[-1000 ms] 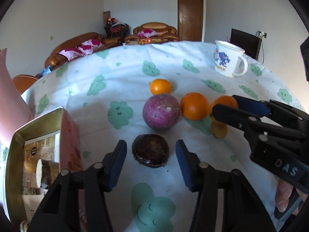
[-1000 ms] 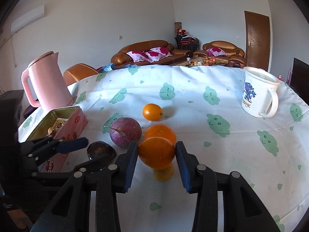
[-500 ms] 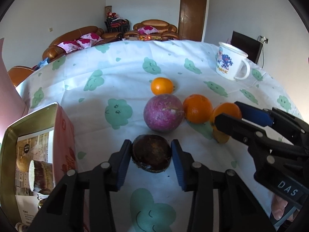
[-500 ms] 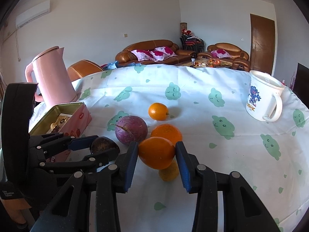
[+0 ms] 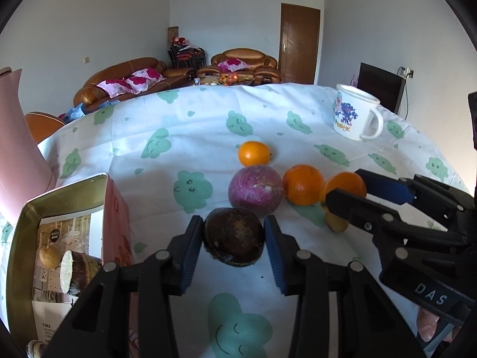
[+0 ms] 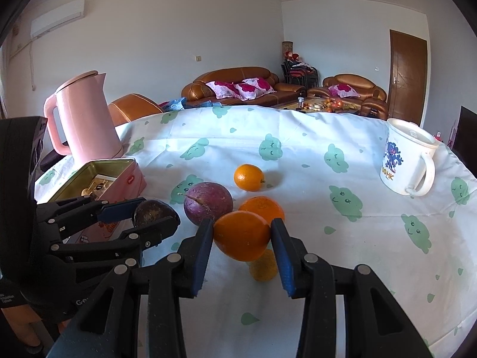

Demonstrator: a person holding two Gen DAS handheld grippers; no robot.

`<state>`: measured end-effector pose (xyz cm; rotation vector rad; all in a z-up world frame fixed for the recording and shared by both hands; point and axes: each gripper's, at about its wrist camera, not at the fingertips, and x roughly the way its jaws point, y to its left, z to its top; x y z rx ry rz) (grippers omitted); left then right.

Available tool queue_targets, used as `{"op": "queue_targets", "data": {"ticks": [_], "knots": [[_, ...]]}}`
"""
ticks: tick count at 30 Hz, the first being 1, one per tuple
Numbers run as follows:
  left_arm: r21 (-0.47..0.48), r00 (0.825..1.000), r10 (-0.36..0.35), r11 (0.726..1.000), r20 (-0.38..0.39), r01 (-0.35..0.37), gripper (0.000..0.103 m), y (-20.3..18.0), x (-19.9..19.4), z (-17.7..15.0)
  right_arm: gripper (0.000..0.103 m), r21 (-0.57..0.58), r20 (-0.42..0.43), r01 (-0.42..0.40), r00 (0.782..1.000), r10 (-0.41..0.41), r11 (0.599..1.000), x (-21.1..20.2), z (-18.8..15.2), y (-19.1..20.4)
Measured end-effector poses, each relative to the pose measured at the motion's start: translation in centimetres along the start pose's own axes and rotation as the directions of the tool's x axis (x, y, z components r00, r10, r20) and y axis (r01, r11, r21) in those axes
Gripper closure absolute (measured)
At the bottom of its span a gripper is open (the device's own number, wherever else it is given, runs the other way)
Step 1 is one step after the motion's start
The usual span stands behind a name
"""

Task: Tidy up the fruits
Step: 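Lift the dark brown fruit with the left gripper while the right gripper lifts the orange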

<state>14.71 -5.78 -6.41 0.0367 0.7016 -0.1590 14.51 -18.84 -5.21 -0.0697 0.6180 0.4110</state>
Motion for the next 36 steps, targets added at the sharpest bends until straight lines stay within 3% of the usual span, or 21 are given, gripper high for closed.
{"op": "queue_targets", "data": {"ticks": [36], "knots": [[-0.012, 0.988, 0.024, 1.000, 0.153, -0.023, 0.060, 0.1, -3.0, -0.3, 0.061, -0.036, 0.124, -0.023, 0.992, 0.027, 0.999, -2.4, -0.2, 0.8]]}}
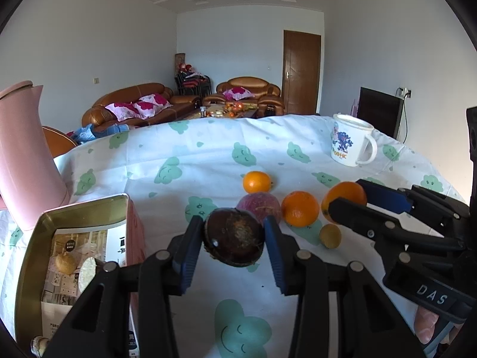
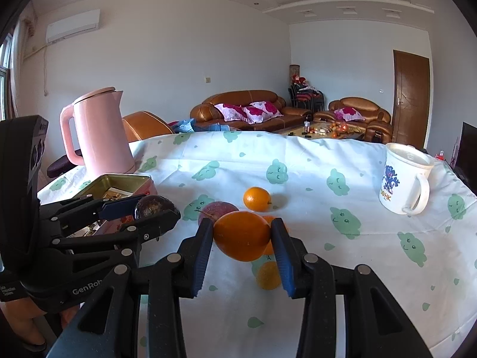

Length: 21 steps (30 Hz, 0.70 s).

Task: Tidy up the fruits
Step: 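Lift the dark brown fruit with the left gripper while the right gripper lifts the orange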

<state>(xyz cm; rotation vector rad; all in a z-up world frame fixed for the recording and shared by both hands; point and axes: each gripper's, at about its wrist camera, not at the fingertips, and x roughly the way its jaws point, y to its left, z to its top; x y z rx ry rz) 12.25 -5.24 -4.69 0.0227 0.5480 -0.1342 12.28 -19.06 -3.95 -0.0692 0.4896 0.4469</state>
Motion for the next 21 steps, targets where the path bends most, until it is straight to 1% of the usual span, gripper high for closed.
{"op": "queue_targets", "data": {"ticks": [21], "knots": [[-0.004, 0.995, 0.040, 0.999, 0.090, -0.040, 0.060, 0.1, -1.7, -0.2, 0.061, -0.027, 0.080, -0.003, 0.997, 0.005, 1.000, -1.5, -0.2, 0.4]]}}
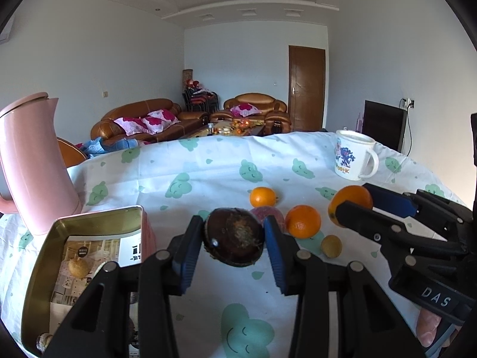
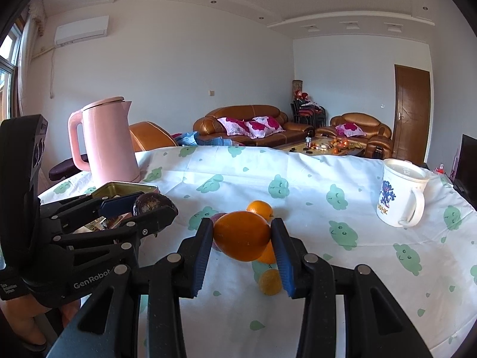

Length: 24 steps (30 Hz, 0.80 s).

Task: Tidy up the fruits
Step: 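Lift the dark brown fruit with the left gripper while the right gripper lifts the orange, then carry the dark brown fruit over the tin box while the right gripper carries the orange there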

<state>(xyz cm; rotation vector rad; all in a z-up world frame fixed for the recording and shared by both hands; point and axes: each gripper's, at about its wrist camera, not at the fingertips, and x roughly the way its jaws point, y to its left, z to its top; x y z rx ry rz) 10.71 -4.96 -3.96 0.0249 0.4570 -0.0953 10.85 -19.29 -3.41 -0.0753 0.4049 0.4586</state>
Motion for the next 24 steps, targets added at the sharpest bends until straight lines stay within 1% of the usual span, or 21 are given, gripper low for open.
{"op": "queue_targets", "data": {"ticks": [20, 24], "knots": [[0.005, 0.996, 0.041, 0.999, 0.078, -0.041, 0.060, -0.1, -1.6, -0.1, 0.061, -0.030, 0.072, 0.012, 0.997, -0.010, 0.999, -1.6, -0.1, 0.7], [-0.005, 0.996, 0.053, 0.999, 0.072, -0.053, 0.060, 0.2, -1.7, -0.2, 0.061, -0.041, 0.062, 0.008, 0.998, -0.005, 0.999, -1.4, -0.1, 0.8]]}}
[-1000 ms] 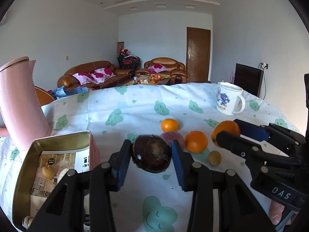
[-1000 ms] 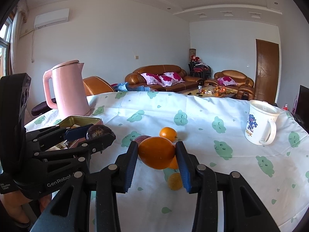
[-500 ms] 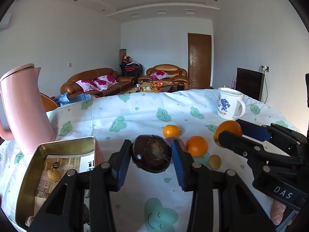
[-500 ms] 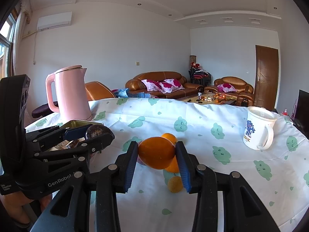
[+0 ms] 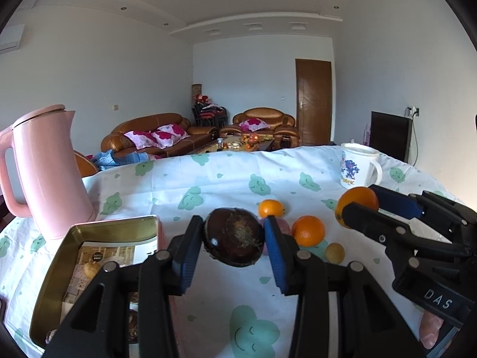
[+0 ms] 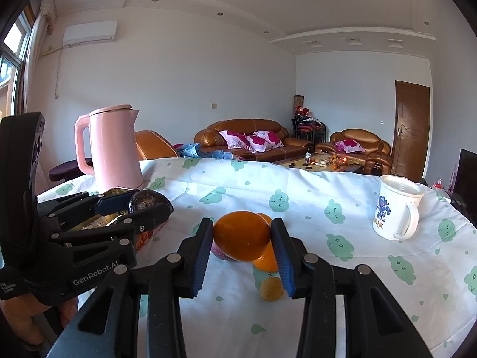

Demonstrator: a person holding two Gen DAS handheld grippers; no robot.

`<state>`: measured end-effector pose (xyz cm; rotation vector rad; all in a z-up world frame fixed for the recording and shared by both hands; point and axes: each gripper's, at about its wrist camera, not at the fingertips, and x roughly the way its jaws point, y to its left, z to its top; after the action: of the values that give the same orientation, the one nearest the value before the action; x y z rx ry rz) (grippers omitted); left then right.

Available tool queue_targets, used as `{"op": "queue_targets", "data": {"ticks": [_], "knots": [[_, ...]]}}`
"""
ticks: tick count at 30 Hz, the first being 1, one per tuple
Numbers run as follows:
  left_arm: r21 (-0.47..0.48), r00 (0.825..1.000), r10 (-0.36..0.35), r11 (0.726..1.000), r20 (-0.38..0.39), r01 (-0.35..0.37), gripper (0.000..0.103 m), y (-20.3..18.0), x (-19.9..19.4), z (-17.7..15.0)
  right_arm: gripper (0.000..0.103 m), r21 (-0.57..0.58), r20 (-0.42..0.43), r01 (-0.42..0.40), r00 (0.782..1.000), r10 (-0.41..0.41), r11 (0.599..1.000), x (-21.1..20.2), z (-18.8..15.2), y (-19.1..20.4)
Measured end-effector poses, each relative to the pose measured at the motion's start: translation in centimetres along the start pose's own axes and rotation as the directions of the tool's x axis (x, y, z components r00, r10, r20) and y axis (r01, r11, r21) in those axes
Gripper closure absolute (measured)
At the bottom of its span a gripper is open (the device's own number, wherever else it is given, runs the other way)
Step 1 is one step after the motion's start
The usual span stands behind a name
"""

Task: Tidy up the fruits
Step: 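Carry the dark brown fruit over the tin box while the right gripper carries the orange there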

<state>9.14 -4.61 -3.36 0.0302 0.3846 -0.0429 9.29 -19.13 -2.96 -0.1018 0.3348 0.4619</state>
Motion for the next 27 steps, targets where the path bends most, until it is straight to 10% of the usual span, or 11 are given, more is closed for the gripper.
{"op": "queue_targets", "data": {"ticks": [27], "knots": [[-0.031, 0.998, 0.052, 0.998, -0.044, -0.053, 0.060, 3.4, -1.2, -0.9, 0.061, -0.071, -0.054, -0.072, 0.996, 0.069, 0.995, 1.6, 1.2, 3.9]]}}
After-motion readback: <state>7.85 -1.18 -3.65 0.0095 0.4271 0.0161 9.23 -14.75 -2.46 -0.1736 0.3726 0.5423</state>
